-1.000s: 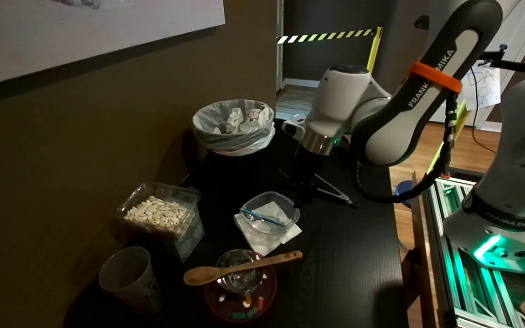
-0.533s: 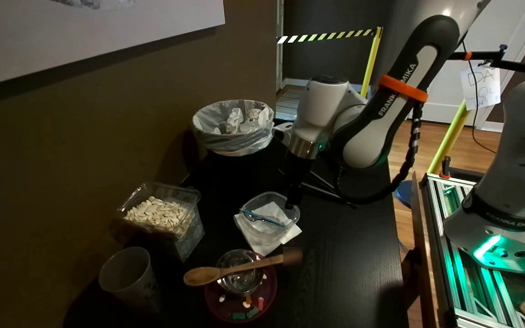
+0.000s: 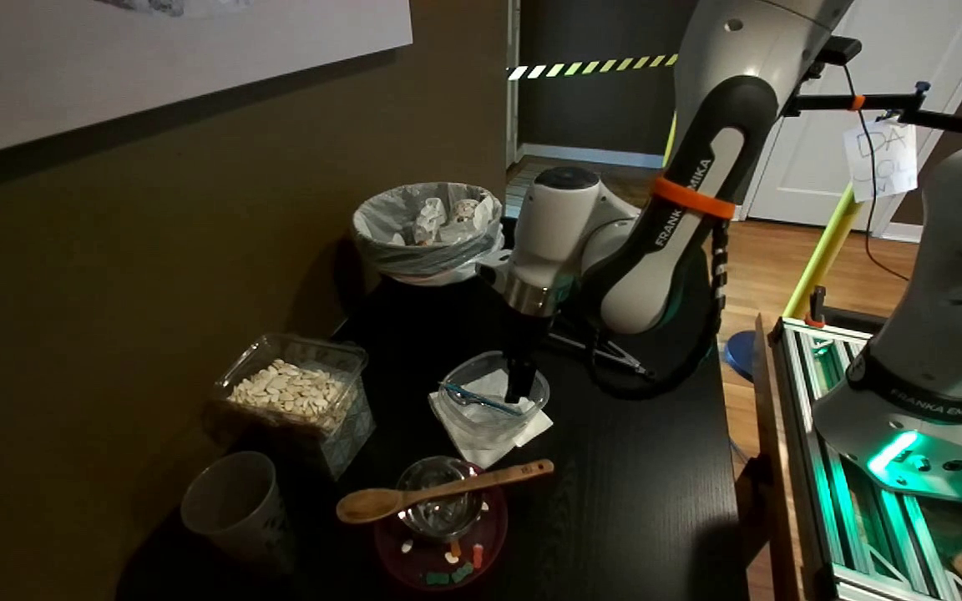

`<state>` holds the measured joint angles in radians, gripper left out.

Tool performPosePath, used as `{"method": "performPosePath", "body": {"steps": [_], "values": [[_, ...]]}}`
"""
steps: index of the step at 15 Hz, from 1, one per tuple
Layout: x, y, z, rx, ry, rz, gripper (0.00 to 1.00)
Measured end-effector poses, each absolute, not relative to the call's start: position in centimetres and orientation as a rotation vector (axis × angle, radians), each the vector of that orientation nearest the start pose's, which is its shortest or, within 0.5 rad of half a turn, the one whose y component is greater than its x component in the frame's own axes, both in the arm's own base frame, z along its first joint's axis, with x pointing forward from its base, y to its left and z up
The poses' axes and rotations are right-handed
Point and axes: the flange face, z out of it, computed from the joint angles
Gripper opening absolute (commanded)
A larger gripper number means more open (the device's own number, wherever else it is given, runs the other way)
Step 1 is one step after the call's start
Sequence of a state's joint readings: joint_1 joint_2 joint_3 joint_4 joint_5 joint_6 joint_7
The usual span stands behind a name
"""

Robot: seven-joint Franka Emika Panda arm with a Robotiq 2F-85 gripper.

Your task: Put the tongs, silver spoon and blue pencil on the table.

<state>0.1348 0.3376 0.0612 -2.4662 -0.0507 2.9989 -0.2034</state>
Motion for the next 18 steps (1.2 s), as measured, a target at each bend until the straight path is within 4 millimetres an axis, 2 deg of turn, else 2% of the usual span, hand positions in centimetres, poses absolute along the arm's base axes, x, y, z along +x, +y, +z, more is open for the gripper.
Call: {"method": "performPosePath", "body": {"steps": [3, 4, 5, 6, 8, 9, 10, 11, 12, 13, 14, 15, 18], "values": [[49.7, 10.4, 16.9, -3.052, -0.638, -0.295, 0.84], [50.1, 10.4, 16.4, -3.056, -0.618, -0.291, 0.73], [50.5, 10.5, 16.0, -3.061, -0.595, -0.288, 0.77], [50.8, 10.5, 15.6, -3.066, -0.576, -0.285, 0.72], [51.4, 10.5, 14.6, -3.076, -0.543, -0.265, 0.70], [51.7, 10.6, 14.1, -3.080, -0.533, -0.251, 0.65], [52.0, 10.7, 13.7, -3.083, -0.522, -0.241, 0.66], [52.2, 10.8, 13.2, -3.086, -0.515, -0.234, 0.59], [52.4, 10.9, 12.9, -3.087, -0.513, -0.228, 0.42], [52.6, 11.0, 12.5, -3.088, -0.513, -0.219, 0.40], [52.9, 11.1, 12.2, -3.088, -0.513, -0.214, 0.33], [53.1, 11.2, 11.9, -3.088, -0.514, -0.210, 0.23], [53.6, 11.3, 11.5, -3.091, -0.514, -0.215, 0.01]]}}
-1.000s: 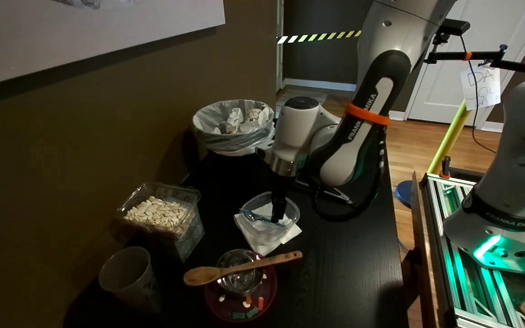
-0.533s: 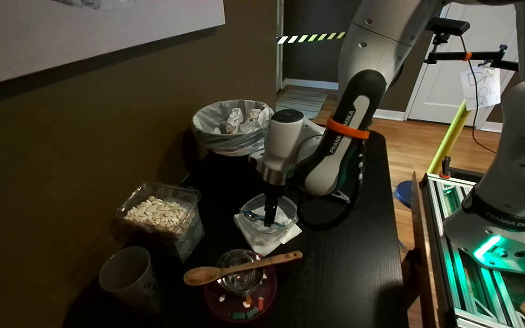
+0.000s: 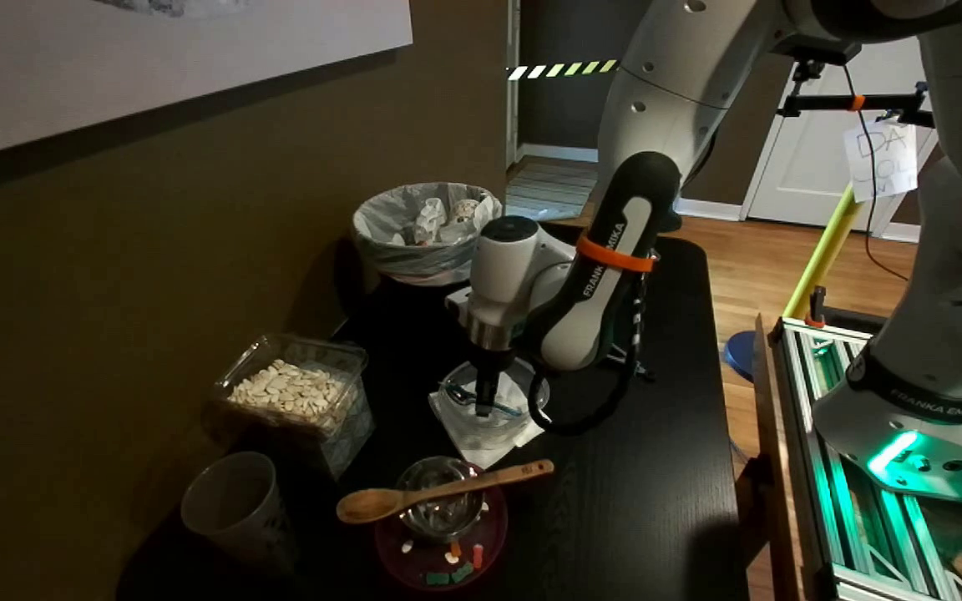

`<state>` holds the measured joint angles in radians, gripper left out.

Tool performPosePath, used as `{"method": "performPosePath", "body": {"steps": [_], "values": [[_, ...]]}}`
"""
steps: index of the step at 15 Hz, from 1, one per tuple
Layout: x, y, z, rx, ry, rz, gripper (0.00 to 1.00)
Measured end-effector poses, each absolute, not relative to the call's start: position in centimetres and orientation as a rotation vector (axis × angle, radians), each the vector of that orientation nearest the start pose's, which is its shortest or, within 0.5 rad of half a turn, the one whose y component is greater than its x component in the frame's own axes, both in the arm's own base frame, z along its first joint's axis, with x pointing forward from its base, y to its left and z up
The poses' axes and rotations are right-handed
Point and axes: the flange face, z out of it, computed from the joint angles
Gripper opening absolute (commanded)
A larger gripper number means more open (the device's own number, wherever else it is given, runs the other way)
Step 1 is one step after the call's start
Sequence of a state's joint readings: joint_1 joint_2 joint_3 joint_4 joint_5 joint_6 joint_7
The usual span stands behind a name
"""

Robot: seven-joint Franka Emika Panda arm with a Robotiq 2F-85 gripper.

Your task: Put the tongs, silver spoon and blue pencil on the table.

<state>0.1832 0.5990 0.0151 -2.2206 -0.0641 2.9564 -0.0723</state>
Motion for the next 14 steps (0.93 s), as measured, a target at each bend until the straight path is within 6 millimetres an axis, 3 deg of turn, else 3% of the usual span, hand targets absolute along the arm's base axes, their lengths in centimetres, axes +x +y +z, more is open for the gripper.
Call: {"method": "performPosePath", "body": {"steps": [8, 14], "values": [[54.4, 10.2, 13.0, -3.112, -0.481, -0.258, 0.02], [53.2, 11.3, 19.5, -3.050, -0.483, -0.395, 0.02]]}}
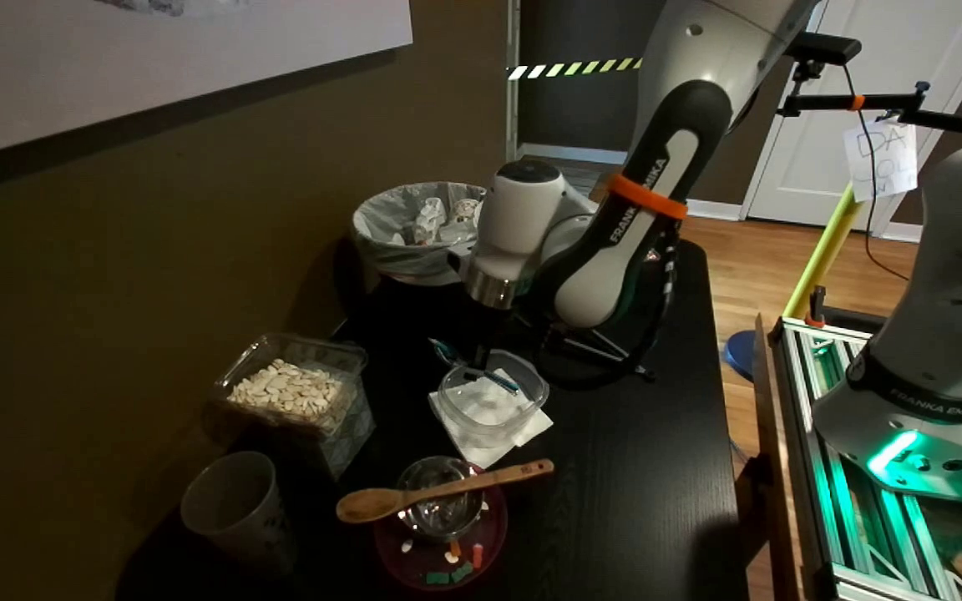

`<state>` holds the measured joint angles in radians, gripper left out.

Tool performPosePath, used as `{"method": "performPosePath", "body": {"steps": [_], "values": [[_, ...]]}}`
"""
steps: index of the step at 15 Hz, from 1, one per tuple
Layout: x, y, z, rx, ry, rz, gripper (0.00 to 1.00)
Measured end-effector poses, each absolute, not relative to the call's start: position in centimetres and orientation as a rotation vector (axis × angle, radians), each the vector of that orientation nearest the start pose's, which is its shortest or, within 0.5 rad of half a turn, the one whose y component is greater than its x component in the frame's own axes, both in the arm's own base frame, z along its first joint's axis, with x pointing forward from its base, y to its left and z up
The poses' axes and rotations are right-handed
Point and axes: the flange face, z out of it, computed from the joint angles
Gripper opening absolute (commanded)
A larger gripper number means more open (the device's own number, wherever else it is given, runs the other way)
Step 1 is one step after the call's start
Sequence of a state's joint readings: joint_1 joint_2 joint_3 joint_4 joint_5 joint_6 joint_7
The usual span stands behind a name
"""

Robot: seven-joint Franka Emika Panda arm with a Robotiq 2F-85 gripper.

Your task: Put the tongs, silver spoon and blue pencil on the table.

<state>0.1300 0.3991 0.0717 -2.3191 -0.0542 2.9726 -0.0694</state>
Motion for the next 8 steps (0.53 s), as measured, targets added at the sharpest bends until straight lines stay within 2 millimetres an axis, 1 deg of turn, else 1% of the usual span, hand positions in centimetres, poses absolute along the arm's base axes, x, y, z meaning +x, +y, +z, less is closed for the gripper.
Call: {"method": "performPosePath", "body": {"steps": [2, 4, 6, 8], "values": [[52.3, 11.4, 22.1, -3.023, -0.489, -0.479, 0.02], [51.1, 10.4, 24.6, -3.014, -0.483, -0.577, 0.02], [49.5, 8.5, 26.6, -3.030, -0.467, -0.631, 0.02], [47.8, 5.8, 27.9, -3.064, -0.443, -0.646, 0.02]]}}
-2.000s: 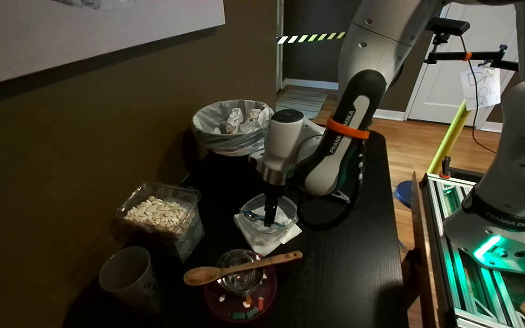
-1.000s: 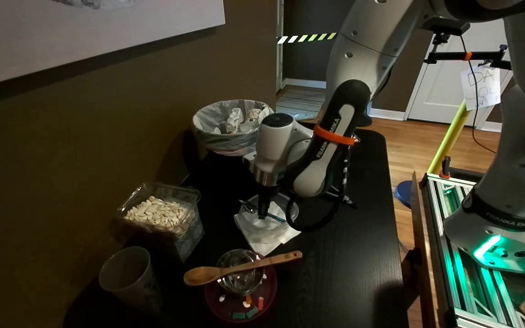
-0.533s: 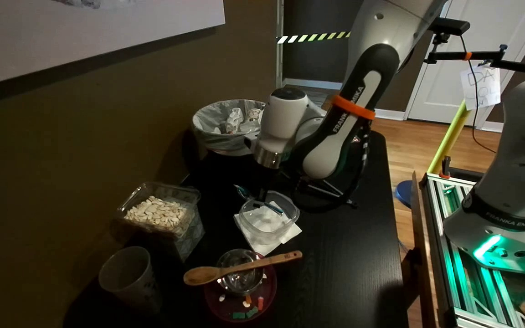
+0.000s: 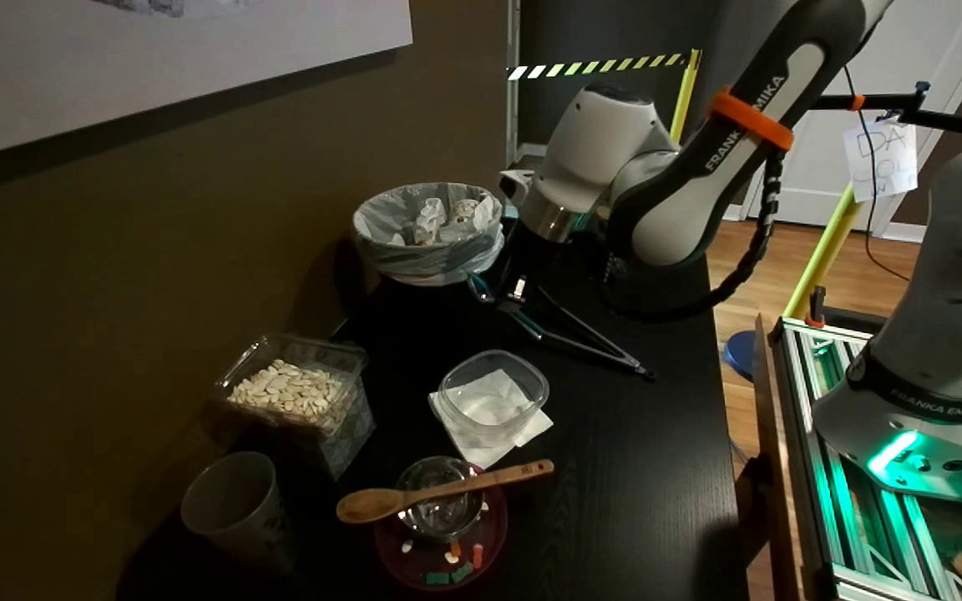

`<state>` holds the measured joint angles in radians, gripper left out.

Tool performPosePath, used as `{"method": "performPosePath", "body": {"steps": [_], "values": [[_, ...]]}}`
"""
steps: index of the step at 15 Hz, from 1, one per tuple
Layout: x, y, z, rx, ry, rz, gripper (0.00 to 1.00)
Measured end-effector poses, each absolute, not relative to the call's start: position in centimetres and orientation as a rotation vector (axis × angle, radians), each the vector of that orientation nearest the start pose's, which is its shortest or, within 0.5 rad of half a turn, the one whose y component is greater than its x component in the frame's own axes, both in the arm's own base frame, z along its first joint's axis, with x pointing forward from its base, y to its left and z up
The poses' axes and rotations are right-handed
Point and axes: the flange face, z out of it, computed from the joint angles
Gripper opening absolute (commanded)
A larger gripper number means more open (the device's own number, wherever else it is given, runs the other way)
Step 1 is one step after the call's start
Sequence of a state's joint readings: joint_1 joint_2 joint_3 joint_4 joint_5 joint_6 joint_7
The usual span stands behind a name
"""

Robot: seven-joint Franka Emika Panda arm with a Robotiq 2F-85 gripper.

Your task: Put the tongs, silver spoon and blue pencil on the table.

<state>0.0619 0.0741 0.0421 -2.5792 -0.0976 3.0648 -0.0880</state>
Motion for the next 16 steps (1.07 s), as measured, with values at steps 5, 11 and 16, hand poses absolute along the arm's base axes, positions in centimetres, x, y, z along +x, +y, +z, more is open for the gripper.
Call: {"method": "performPosePath", "body": {"steps": [5, 11, 16], "values": [[43.2, 0.5, 26.5, -3.163, -0.389, -0.375, 0.02], [40.8, -0.5, 21.0, -3.165, -0.316, 0.003, 0.02], [41.3, -2.6, 15.3, -3.141, -0.190, 0.150, 0.02]]}}
